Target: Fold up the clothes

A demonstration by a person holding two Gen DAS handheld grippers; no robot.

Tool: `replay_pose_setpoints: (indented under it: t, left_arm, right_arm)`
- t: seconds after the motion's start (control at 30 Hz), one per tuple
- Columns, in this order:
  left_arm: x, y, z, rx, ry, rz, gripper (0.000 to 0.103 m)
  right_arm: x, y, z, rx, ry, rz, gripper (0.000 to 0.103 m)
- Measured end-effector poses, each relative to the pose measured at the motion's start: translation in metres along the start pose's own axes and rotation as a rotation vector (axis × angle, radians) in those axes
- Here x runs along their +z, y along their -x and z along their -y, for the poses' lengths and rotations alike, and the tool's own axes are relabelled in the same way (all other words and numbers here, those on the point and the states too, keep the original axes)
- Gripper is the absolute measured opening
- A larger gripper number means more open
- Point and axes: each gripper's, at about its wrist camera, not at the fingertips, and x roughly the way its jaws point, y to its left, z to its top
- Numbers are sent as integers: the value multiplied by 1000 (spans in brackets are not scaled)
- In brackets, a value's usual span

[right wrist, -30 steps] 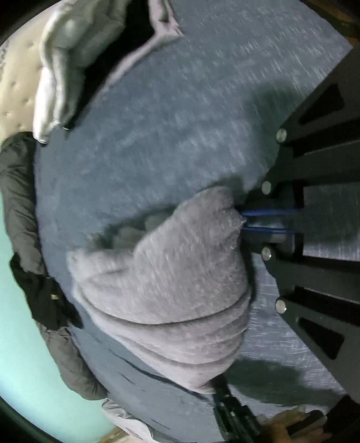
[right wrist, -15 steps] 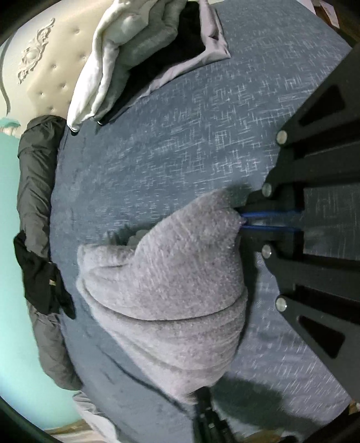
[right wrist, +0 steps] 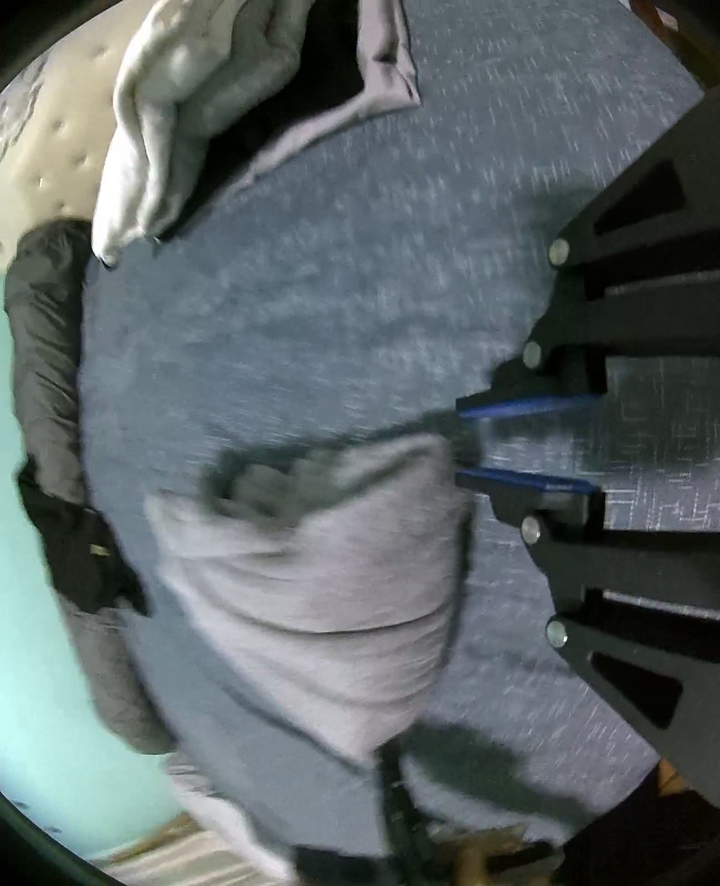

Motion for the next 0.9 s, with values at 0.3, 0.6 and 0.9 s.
replay_pose_setpoints:
  t: [0.3, 0.6, 0.9]
  left_arm:
    - [20, -9, -17, -79, 100, 28, 40]
    - [35, -25, -28, -126, 131, 29, 38]
    - [38, -29, -14, -123, 87, 53, 4]
  right_arm:
    - [56, -9, -15, 181, -99, 36, 58]
    - [79, -51, -4, 257, -201, -17, 35]
    - [83, -47, -21, 56, -39, 12, 6]
